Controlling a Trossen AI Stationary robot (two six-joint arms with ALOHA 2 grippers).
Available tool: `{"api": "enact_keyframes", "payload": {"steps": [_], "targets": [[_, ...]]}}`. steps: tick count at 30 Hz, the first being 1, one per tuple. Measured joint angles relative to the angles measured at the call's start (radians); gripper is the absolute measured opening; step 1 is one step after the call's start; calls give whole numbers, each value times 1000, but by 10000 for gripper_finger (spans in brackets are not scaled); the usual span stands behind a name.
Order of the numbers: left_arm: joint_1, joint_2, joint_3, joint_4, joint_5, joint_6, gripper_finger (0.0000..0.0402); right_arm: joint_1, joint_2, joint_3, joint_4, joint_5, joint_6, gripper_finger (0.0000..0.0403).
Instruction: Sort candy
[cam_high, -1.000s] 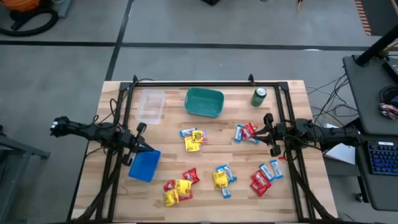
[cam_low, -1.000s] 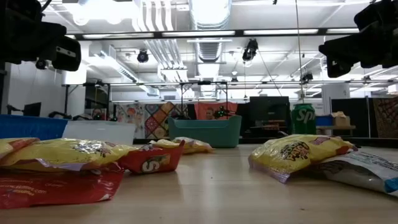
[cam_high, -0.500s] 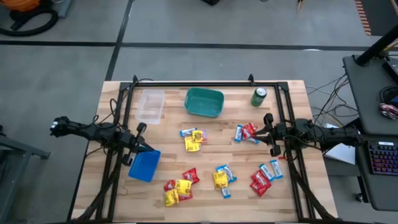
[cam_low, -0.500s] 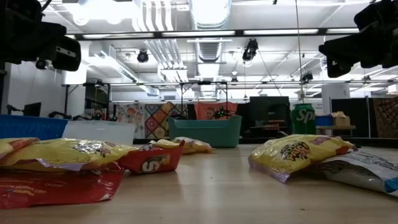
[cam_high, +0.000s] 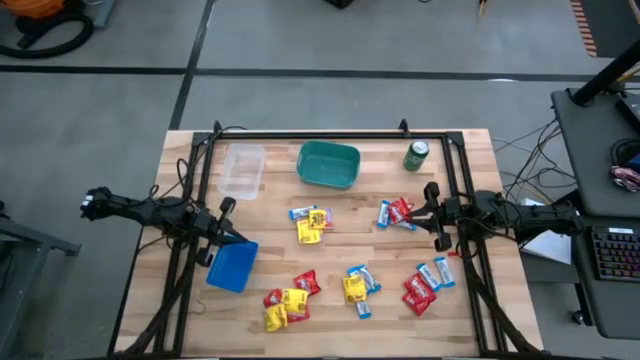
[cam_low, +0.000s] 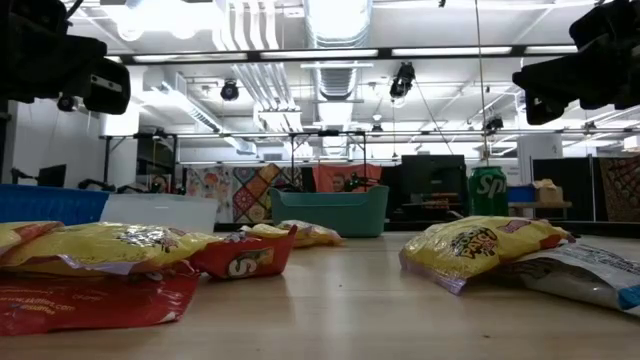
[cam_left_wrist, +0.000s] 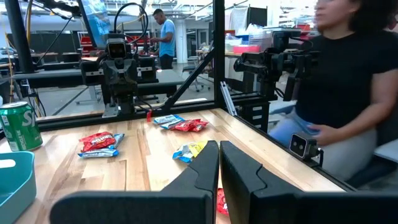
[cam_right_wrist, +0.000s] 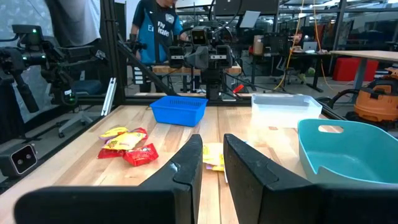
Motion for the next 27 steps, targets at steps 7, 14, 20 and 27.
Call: {"api": "enact_keyframes", "payload": {"steps": [7, 14, 20, 27], "targets": [[0, 0, 0, 0, 0, 0, 0, 0, 0, 0, 0, 0, 0, 59], [0, 0, 0, 0, 0, 0, 0, 0, 0, 0, 0, 1, -93, 59], [0, 0, 0, 0, 0, 0, 0, 0, 0, 0, 0, 0, -313, 59], [0, 4, 0, 132, -59, -86, 0, 3, 0, 0, 4, -10, 0, 59]]}}
